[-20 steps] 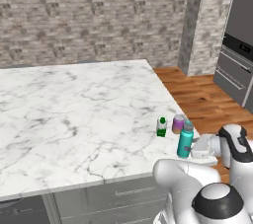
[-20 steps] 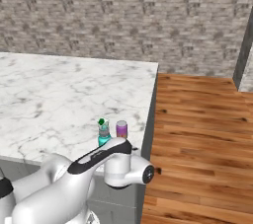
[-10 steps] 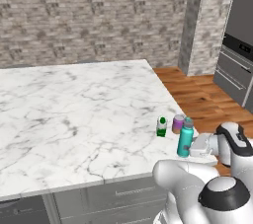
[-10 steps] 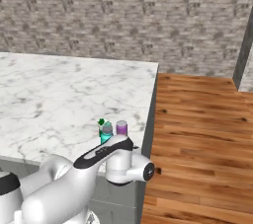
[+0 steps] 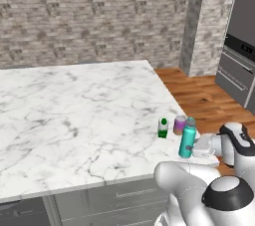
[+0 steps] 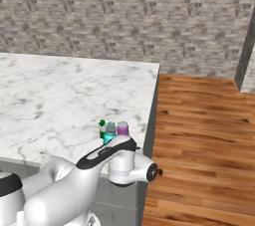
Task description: Pick the water bottle, can, milk from the counter and place them in the open cabinet.
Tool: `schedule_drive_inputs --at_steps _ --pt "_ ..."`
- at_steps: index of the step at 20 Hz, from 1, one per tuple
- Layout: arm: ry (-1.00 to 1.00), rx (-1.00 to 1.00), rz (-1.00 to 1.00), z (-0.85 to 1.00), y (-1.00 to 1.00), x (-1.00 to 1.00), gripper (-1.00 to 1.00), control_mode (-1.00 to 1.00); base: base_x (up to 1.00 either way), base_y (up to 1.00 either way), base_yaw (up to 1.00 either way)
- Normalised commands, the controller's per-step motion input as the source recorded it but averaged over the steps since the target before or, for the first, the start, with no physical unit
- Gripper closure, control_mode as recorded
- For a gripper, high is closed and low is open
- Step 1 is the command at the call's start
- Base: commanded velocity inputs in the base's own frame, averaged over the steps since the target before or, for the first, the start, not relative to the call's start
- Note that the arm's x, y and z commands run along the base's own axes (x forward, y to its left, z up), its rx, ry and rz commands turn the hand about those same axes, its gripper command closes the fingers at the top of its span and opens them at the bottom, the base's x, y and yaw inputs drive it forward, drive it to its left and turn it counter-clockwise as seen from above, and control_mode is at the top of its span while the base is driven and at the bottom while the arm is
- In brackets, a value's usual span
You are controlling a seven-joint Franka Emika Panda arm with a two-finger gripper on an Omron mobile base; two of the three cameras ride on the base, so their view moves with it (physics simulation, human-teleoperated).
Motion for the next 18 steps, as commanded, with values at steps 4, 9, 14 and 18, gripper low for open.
schedule_drive_inputs --at_steps 4,9,14,18 --pt "-0.08 0.00 0.01 0.21 0.01 -0.44 1.00 -1.00 0.00 0.00 0.00" --pt "-0.09 0.00 0.00 0.68 0.08 -0.42 1.00 -1.00 0.00 0.00 0.00" --pt "-0.02 -0.03 0.00 0.99 0.25 -0.03 1.00 -1.00 0.00 0.00 0.00" --pt "0.09 -0.03 0.00 0.88 0.33 0.00 1.00 -1.00 0.00 0.00 0.00"
